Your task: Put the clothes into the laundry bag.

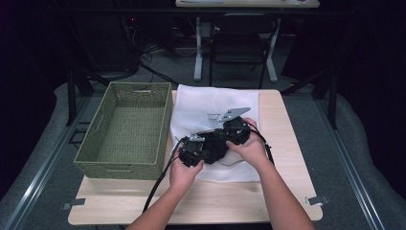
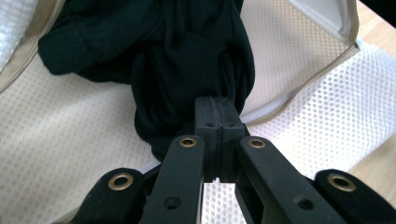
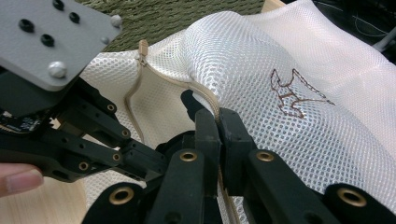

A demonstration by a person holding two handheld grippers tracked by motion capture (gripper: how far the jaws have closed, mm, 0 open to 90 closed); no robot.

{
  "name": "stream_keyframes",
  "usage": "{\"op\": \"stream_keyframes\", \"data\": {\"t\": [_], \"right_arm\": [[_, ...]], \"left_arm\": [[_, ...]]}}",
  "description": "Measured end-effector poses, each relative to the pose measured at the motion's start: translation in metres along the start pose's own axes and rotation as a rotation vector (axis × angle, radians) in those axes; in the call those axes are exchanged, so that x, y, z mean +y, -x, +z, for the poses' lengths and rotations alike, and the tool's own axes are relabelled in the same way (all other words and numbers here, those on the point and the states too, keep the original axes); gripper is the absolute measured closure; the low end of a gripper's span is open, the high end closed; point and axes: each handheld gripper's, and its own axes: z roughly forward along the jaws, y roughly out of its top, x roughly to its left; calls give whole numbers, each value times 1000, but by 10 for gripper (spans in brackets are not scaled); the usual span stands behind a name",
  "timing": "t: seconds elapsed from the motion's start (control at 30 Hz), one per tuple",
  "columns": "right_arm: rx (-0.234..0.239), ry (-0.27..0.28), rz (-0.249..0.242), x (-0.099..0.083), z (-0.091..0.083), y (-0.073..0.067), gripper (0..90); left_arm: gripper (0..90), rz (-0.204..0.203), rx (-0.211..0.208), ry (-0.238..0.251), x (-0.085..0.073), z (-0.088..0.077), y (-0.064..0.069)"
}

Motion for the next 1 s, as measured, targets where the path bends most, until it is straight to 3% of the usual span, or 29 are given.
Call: {"op": "stream_keyframes", "data": {"t": [0.27, 0.37, 0.43, 0.57, 0.8, 1.0], "right_arm": [[3, 4, 6, -1, -1, 1, 875], [2, 4, 5, -1, -1, 1, 875], [3, 6, 5, -1, -1, 2, 875], [2, 5, 3, -1, 0, 1, 875], [2, 5, 1, 0, 0, 1, 875], [2, 1, -5, 0, 0, 0, 875]], "left_arm": [[862, 8, 13, -9, -3, 2, 3], [711, -5, -5, -14, -5, 2, 2], [643, -5, 11, -20, -6, 3, 3], [662, -11, 31, -34, -9, 8, 1], [838, -10, 19, -56, -9, 14, -2], [863, -6, 22, -33, -3, 13, -1]]}}
